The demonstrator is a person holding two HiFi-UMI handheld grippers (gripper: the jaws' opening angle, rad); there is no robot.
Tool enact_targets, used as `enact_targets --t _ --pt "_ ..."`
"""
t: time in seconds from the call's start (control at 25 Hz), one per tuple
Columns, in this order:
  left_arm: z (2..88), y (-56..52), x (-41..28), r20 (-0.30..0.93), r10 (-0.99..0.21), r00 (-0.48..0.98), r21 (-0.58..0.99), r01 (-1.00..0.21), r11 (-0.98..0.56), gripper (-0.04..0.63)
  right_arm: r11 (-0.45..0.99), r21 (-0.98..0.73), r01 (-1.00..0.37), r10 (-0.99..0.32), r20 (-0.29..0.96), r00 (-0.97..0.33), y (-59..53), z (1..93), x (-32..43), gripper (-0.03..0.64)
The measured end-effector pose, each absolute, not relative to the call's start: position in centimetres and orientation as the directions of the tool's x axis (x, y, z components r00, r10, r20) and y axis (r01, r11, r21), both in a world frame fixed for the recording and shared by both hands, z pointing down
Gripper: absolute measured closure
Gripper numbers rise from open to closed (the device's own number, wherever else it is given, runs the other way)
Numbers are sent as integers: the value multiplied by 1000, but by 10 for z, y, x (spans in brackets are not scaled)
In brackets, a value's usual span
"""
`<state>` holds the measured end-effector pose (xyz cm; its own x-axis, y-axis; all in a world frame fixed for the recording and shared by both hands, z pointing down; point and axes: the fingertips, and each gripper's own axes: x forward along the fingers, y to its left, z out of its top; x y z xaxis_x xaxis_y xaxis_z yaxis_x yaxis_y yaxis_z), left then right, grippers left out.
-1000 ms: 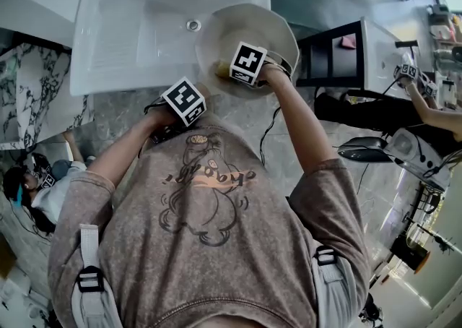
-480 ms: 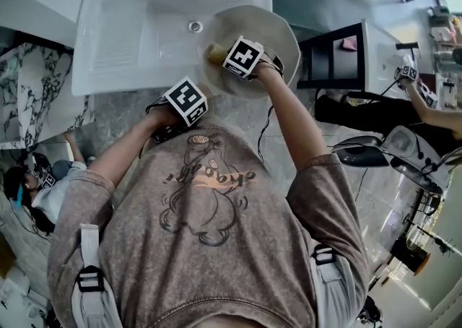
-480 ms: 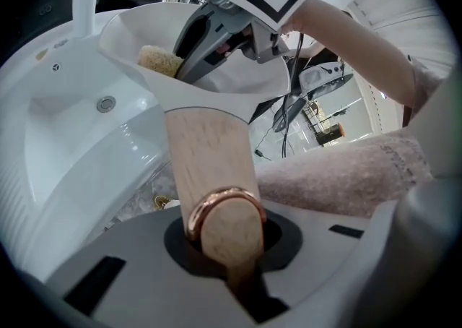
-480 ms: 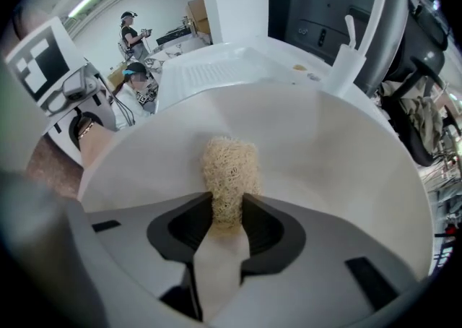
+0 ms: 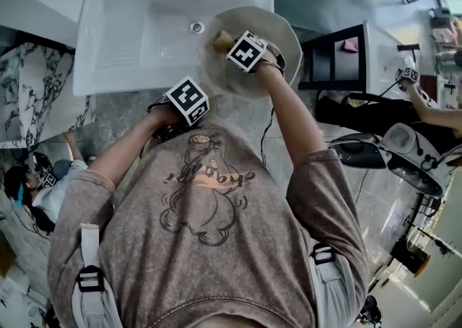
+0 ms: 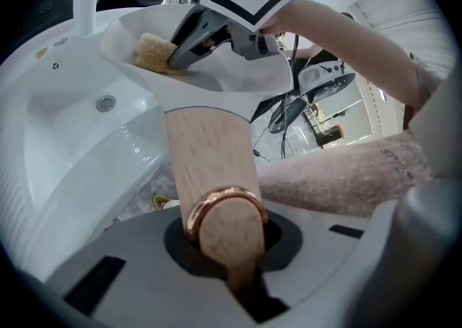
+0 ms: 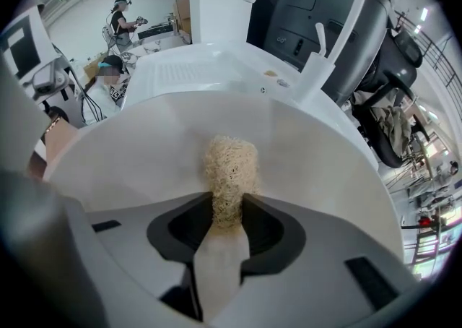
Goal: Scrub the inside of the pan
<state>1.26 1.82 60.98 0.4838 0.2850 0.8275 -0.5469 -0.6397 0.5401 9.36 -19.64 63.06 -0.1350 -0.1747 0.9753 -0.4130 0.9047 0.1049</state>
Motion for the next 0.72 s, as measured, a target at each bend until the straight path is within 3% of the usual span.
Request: enact_targets --t 0.24,0.6,0.72 --pt "611 15 14 824 289 488 547 -548 -633 555 904 161 -395 -243 955 -169 -218 627 95 476" --pt "613 13 13 821 295 489 552 -550 -626 555 887 204 -414 -248 967 -55 -227 623 135 477" --pt "613 12 12 821 296 488 553 -550 -626 555 907 185 -377 -239 966 -101 -228 623 127 477"
